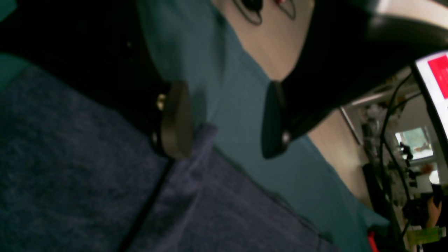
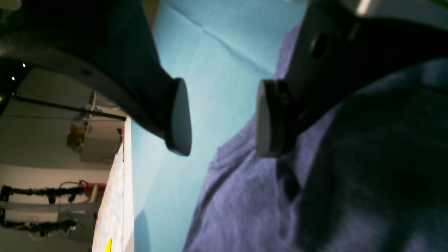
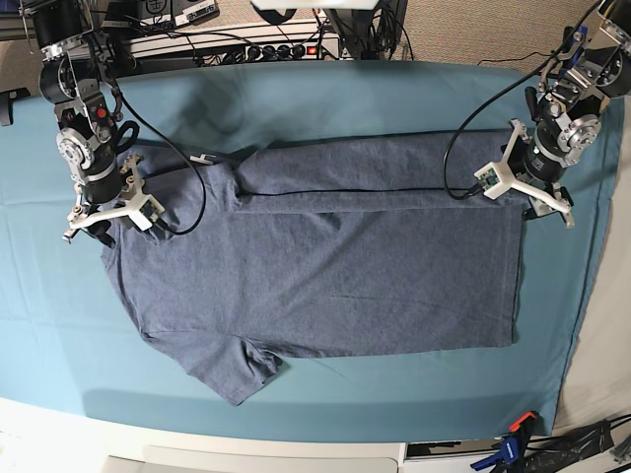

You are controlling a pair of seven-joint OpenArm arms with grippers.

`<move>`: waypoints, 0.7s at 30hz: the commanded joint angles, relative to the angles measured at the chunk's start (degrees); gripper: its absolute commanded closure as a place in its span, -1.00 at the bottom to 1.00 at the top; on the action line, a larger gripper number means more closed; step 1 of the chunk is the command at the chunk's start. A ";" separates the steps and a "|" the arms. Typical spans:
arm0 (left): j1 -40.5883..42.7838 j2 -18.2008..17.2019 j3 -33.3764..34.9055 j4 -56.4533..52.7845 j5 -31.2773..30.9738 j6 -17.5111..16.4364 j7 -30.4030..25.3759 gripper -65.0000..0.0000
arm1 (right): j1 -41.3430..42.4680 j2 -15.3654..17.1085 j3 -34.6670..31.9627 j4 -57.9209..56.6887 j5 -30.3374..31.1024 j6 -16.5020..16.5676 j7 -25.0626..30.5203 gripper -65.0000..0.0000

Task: Fold the T-shirt properly
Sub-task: 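Raise both grippers and move them back to the folded edge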

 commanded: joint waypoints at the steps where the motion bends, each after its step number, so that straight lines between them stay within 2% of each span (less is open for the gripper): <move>1: -0.46 -1.16 -0.50 1.84 -0.07 0.85 0.42 -0.02 | 0.63 1.20 0.50 1.57 -0.83 -1.14 -0.81 0.06; 6: 0.28 -1.18 -0.50 7.74 -4.17 -1.70 7.04 -0.02 | -3.06 1.81 0.50 9.27 -0.98 -1.16 -6.95 0.06; 12: 6.54 -2.10 -0.57 14.99 -4.66 -1.73 8.74 -0.02 | -12.37 4.39 0.59 19.58 -1.36 -1.11 -12.57 0.06; 21: 17.38 -2.05 -0.57 15.39 1.68 -1.49 8.02 -0.02 | -25.18 7.80 0.61 20.98 -5.46 -1.07 -13.53 0.06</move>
